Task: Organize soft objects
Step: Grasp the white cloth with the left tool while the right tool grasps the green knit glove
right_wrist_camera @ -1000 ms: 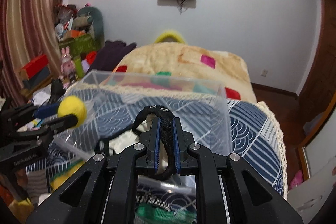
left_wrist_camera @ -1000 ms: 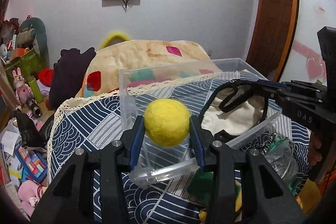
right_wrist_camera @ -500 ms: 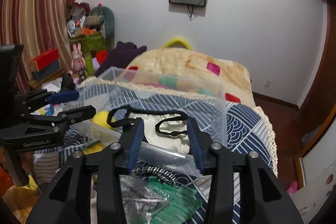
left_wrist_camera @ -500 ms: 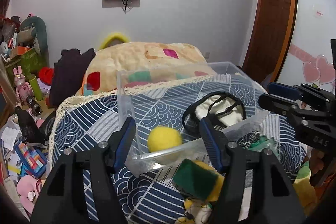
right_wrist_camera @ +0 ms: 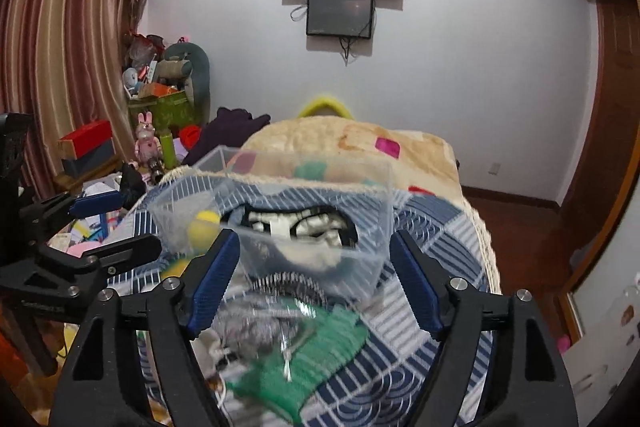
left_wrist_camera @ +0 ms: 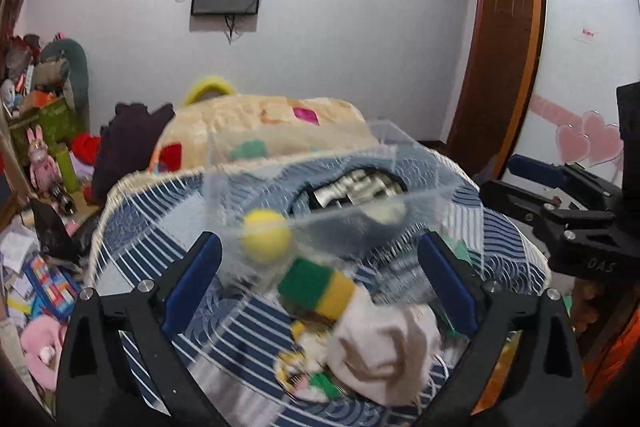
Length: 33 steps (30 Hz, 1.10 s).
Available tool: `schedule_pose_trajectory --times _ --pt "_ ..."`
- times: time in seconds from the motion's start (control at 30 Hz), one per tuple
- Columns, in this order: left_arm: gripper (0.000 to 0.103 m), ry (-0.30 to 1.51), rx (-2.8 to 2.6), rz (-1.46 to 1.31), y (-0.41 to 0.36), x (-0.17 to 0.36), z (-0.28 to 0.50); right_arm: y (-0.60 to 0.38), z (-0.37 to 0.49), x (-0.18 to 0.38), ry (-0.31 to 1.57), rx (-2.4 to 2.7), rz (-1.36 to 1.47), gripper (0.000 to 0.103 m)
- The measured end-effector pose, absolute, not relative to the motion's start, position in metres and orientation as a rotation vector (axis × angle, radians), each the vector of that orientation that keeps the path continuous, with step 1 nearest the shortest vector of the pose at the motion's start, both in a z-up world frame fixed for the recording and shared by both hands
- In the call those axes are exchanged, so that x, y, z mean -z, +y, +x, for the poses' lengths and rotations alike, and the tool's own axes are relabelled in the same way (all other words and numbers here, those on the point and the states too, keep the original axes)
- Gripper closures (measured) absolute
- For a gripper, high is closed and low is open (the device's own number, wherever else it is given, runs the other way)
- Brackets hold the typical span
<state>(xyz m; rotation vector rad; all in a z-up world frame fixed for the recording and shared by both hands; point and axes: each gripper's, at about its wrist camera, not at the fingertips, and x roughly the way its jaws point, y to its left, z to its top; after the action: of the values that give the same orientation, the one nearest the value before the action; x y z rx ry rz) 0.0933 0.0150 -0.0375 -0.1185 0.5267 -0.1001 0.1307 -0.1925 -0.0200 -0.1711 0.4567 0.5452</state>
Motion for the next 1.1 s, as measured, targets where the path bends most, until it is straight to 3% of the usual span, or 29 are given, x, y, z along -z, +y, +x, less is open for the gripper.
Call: schedule_pose_trajectory --times 0.4,0.63,0.7,0.77,0.9,1.1 --pt "0.003 0.634 0.153 -0.113 -0.017 0.088 0.078 -0.209 0.131 0.094 0.684 -0.546 -0.119 0.028" --pt "0.006 0.618 0.156 -0.120 -0.023 0.095 0.076 -0.203 0.135 0.104 0.727 -0.592 -0.102 0.031" --pt "0.025 0.626 0.176 -0.130 -0.022 0.096 0.077 -0.201 0.135 0.109 0.740 -0.603 -0.113 0.050" --pt "0.037 0.644 0.198 -0.132 -0.022 0.098 0.078 -0.198 0.128 0.112 0.724 -0.602 -0.125 0.059" --pt "0.049 0.633 0.225 -0.134 -0.020 0.099 0.075 -0.196 0.123 0.110 0.717 -0.601 -0.141 0.086" --pt "0.070 0.617 0.257 -0.109 -0.023 0.094 0.065 -0.203 0.118 0.104 0.695 -0.566 -0.116 0.094"
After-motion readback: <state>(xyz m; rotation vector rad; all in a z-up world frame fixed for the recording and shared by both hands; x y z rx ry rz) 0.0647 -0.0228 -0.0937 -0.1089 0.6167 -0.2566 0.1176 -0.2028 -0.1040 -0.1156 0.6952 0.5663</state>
